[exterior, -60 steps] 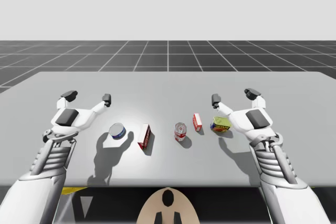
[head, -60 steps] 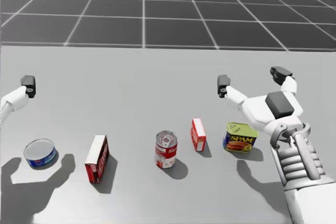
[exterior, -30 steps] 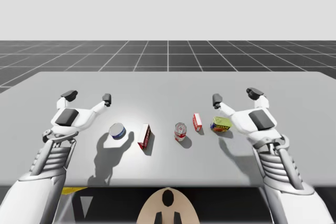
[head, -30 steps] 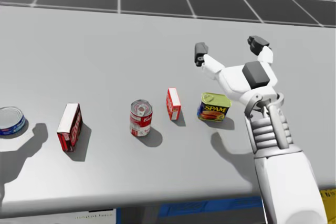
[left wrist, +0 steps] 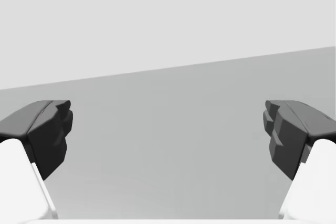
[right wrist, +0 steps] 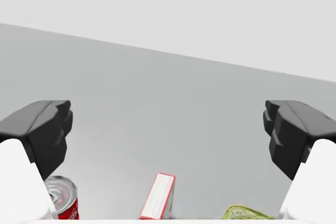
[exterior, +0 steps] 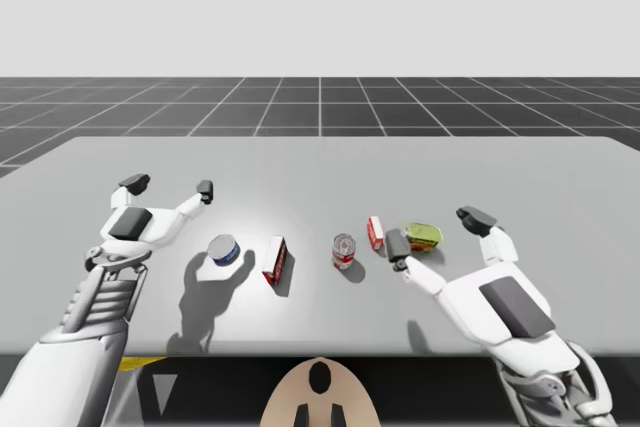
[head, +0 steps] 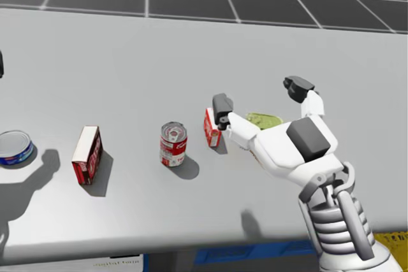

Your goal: Lift the gelatin box off the table.

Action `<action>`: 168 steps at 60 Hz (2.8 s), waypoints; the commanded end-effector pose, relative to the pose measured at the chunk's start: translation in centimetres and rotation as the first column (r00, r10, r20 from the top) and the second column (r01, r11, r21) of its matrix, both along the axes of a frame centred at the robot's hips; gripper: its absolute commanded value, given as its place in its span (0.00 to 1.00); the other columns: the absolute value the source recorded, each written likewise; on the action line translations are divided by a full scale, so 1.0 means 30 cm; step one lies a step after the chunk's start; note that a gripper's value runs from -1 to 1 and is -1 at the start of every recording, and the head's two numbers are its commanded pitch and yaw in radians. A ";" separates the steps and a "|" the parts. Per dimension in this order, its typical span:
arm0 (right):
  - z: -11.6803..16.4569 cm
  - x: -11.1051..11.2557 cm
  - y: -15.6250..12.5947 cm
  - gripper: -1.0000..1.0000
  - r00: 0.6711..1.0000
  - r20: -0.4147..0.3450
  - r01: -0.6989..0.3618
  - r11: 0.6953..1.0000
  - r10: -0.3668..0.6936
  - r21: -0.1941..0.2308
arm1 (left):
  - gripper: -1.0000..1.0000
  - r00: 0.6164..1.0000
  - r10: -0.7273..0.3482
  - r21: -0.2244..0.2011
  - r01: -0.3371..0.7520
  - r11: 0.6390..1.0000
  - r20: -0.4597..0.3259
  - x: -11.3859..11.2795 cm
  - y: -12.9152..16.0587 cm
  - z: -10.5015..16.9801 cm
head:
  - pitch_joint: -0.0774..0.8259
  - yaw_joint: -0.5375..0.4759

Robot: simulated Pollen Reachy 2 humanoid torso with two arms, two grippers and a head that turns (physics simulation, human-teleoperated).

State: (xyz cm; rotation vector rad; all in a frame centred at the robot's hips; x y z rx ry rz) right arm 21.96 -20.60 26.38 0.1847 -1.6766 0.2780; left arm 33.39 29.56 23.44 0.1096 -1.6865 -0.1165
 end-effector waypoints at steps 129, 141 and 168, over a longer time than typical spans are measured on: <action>-0.432 0.313 0.162 1.00 0.914 -0.406 0.031 0.997 0.003 0.077 | 0.00 1.000 0.003 0.007 -0.003 1.000 -0.001 0.010 -0.003 -0.009 | 0.77 0.34; -0.437 0.310 0.163 1.00 0.914 -0.407 0.030 0.997 0.003 0.075 | 0.00 1.000 0.004 0.010 -0.004 1.000 -0.002 0.011 -0.004 -0.010 | 0.70 0.34; -0.435 0.310 0.156 1.00 0.916 -0.400 0.037 0.997 -0.005 0.073 | 0.00 1.000 0.008 0.016 -0.008 1.000 -0.006 0.013 -0.005 -0.018 | 0.38 0.34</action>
